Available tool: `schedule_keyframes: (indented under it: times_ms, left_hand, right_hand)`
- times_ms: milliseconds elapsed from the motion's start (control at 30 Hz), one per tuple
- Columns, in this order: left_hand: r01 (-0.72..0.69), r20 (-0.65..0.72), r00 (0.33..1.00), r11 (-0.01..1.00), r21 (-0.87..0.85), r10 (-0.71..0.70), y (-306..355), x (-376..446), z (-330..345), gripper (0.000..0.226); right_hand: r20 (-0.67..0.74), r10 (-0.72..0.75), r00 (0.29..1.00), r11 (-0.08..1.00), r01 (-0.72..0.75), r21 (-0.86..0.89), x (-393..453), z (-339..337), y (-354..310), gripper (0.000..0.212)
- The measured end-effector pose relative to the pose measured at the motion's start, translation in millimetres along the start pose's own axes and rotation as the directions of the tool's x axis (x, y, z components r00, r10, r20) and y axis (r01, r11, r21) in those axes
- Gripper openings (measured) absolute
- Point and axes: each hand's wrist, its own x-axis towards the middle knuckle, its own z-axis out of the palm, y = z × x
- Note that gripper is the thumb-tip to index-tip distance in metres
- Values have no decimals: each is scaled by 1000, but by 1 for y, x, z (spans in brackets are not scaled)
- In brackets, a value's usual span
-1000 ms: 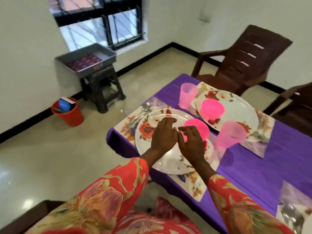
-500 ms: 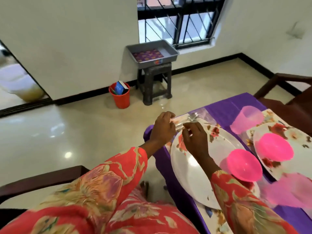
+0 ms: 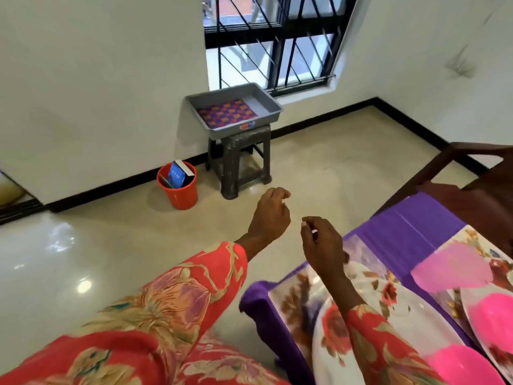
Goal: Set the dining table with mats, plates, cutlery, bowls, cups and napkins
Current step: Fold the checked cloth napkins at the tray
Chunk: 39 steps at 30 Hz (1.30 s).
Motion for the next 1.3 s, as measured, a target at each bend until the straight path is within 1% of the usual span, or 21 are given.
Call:
schedule_keyframes:
  times_ms: [67, 100, 167, 233, 333, 467, 733, 900, 967, 1067, 1167, 1300]
  left_hand:
    - [-7, 20, 1000, 1000, -8, 7, -19, 28, -14, 29]
    - [0, 28, 1000, 1000, -16, 1, -32, 44, -24, 29]
    - [24, 53, 998, 1000, -15, -23, -59, 70, -46, 30]
    - [53, 75, 996, 999, 2, -53, -86, 91, -67, 31]
    - [98, 78, 992, 995, 27, -100, -127, 129, -96, 31]
    - [146, 84, 985, 987, 61, -151, -160, 164, -119, 30]
    - [203, 59, 977, 978, 40, -205, -202, 234, -124, 25]
    - [307, 33, 951, 952, -11, -306, -221, 299, -105, 21]
    - [357, 42, 934, 934, -28, -356, -230, 334, -91, 21]
    - [440, 33, 898, 896, -60, -439, -245, 399, -68, 20]
    - [567, -1, 820, 812, -139, -573, -253, 477, -44, 18]
    - [709, 21, 689, 666, -232, -725, -262, 558, -22, 13]
  right_hand:
    - [-2, 26, 1000, 1000, -26, -9, 26, 24, -12, 28]
    - [8, 46, 999, 999, -45, -15, 41, 41, -20, 28]
    - [42, 76, 996, 997, -75, -31, 67, 74, -36, 21]
    - [76, 91, 993, 996, -88, -33, 87, 104, -53, 19]
    - [134, 74, 988, 997, -74, -6, 119, 149, -78, 30]
    - [222, 83, 971, 996, -78, -34, 150, 188, -93, 21]
    - [341, 81, 937, 994, -50, -98, 226, 233, -85, 22]
    - [383, 63, 921, 992, -16, -124, 306, 258, -56, 18]
    - [400, 73, 913, 989, -15, -144, 347, 269, -42, 17]
    - [438, 71, 896, 992, -17, -126, 412, 285, -15, 12]
    - [503, 60, 862, 993, 1, -120, 493, 297, 14, 11]
    - [571, 44, 820, 990, 39, -134, 593, 308, 34, 12]
